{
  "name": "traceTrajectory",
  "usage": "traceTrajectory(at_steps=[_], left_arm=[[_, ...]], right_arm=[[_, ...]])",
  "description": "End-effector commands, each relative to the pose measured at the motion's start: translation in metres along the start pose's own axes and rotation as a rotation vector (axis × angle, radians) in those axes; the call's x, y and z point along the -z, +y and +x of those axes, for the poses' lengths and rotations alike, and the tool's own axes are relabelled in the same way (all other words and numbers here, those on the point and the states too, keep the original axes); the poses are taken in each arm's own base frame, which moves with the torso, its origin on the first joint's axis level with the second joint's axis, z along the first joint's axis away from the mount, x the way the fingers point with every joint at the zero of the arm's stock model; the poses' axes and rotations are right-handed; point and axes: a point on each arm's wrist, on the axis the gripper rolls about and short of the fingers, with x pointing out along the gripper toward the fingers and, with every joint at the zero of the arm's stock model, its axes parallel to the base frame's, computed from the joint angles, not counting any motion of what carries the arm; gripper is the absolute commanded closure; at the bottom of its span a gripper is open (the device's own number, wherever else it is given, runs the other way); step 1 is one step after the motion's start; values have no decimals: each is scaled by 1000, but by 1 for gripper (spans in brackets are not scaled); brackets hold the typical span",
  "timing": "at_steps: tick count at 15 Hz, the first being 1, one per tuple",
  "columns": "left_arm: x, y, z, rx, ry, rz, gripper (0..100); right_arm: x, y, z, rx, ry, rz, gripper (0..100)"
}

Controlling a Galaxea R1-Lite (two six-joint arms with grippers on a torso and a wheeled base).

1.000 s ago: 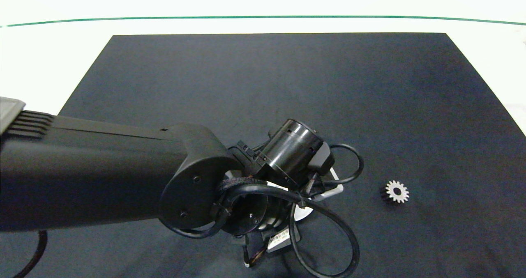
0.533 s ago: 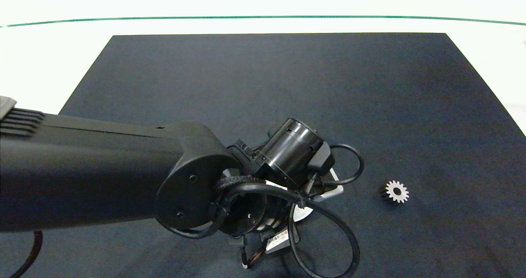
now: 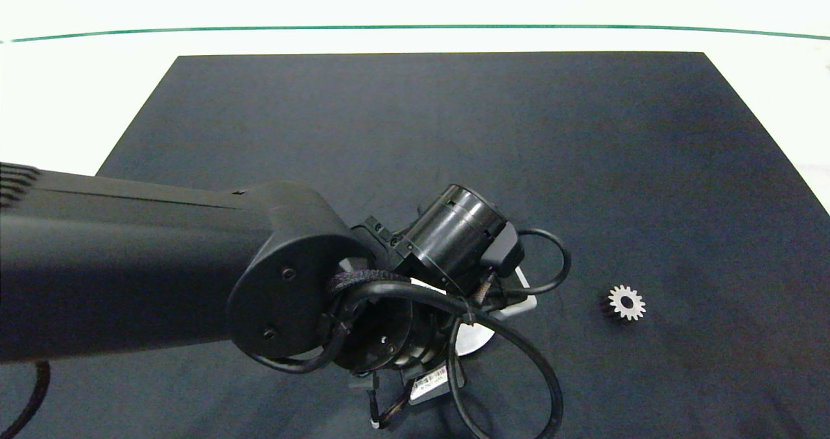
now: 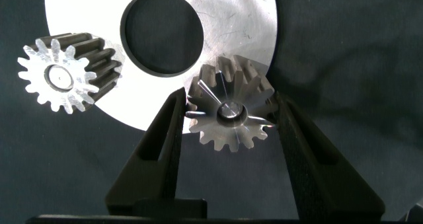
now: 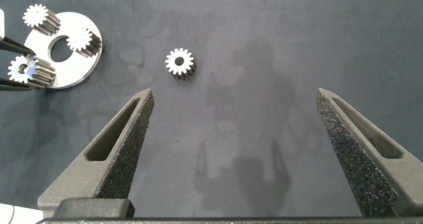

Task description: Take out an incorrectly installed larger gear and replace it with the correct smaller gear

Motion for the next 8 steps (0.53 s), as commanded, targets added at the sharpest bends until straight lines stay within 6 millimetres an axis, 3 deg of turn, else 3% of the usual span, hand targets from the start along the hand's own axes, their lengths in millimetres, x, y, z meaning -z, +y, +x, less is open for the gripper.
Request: traceTrajectory(at_steps=[1, 8], left_arm=[[-1, 0, -3, -4, -8, 2, 69], [-5, 7, -19, -18, -37, -13, 69]], right_arm=[[0, 0, -2, 0, -6, 0, 0], [0, 0, -2, 3, -11, 0, 0]])
